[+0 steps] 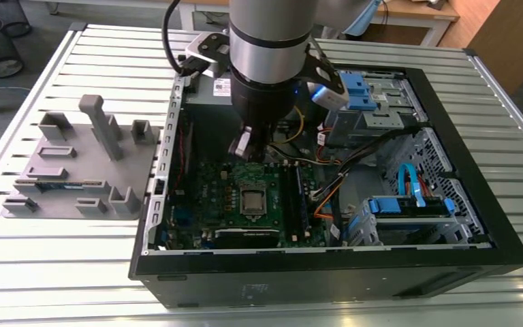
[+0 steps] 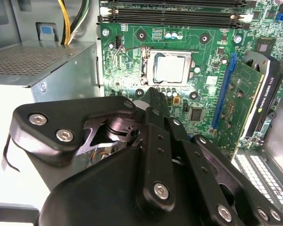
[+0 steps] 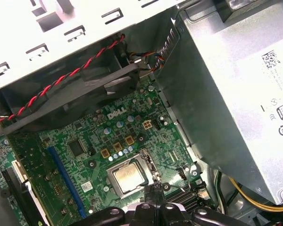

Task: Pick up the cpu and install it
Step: 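Install the first cpu locking lever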

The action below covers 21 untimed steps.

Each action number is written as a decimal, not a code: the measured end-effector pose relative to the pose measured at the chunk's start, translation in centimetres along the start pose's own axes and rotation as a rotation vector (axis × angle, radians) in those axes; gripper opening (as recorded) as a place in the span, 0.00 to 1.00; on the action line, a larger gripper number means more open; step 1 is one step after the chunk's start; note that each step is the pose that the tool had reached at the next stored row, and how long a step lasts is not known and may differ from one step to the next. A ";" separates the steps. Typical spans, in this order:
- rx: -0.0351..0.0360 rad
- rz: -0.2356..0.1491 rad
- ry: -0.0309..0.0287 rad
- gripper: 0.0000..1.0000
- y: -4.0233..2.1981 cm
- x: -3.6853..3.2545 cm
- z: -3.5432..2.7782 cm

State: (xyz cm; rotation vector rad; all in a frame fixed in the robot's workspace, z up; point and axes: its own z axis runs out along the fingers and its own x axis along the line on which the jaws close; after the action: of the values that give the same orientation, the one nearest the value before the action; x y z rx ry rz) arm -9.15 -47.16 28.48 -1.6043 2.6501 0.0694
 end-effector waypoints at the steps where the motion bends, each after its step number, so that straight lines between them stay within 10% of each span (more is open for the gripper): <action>1: 0.0000 0.000 -0.0001 0.11 0.02 -0.03 0.01; 11: -0.0003 0.000 -0.0008 0.11 -0.11 -0.86 0.10; 16: -0.0132 -0.001 -0.0250 0.11 -0.30 -0.97 0.10; 21: -0.0152 -0.001 -0.0290 0.11 -0.32 -0.97 0.17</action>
State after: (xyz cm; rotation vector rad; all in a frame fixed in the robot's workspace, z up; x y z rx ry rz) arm -8.42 -46.44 28.37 -1.5970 2.6332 0.1122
